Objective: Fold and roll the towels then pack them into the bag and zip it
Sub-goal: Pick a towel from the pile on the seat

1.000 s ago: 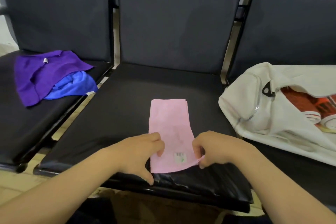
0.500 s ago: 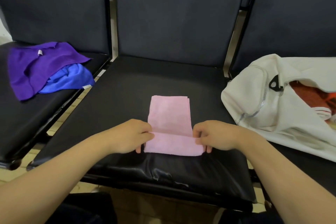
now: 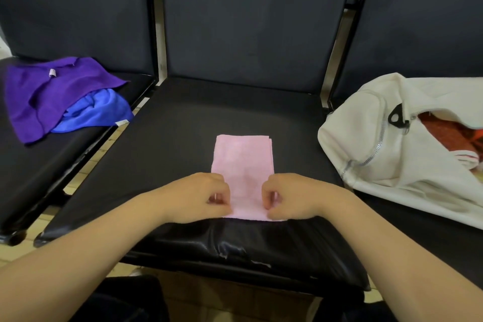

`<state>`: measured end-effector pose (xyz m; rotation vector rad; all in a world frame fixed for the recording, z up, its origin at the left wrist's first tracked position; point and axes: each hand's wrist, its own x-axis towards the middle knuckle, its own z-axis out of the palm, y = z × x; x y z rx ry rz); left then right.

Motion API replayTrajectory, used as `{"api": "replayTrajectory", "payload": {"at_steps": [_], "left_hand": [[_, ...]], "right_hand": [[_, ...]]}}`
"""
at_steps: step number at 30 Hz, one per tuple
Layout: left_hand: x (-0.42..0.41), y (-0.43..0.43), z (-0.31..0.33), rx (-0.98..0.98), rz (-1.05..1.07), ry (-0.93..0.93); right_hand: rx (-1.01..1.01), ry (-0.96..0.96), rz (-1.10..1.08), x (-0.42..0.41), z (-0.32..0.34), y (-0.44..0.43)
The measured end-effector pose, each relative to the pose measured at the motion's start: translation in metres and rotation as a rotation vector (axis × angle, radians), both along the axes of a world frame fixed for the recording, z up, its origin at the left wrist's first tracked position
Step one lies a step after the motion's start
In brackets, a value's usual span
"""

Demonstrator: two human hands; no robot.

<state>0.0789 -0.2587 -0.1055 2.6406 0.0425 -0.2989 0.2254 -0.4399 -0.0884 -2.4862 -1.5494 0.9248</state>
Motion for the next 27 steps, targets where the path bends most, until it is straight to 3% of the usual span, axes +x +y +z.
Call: {"api": "replayTrajectory", "payload": {"at_steps": [3,9,14,17,19,22,25,27], "left_hand": [[0.0,0.006,-0.002,-0.005,0.015,0.118],[0.0,0.011,-0.006,0.022,0.127,0.006],[0.005,0.013,-0.014,-0.151,0.32,-0.014],[0.005,0.012,-0.021,-0.157,0.373,-0.016],[0.005,0.009,-0.026,-0.087,0.379,-0.034],[0.007,0.006,-0.025,0.013,0.32,-0.138],[0.007,0.008,-0.02,0.125,0.12,-0.115],[0.007,0.012,-0.016,0.096,0.091,-0.037]], "right_hand": [[-0.076,0.016,0.003,0.001,0.001,-0.003],[0.021,-0.089,-0.003,0.004,-0.001,-0.001],[0.05,0.016,-0.143,0.008,-0.003,-0.001],[0.028,0.046,-0.202,0.008,-0.01,-0.002],[-0.002,-0.088,-0.178,0.009,-0.016,-0.001],[0.106,-0.206,-0.117,0.011,-0.016,0.003],[0.184,-0.06,-0.046,0.012,-0.013,0.003],[0.122,0.024,-0.023,0.011,-0.011,0.0]]}}
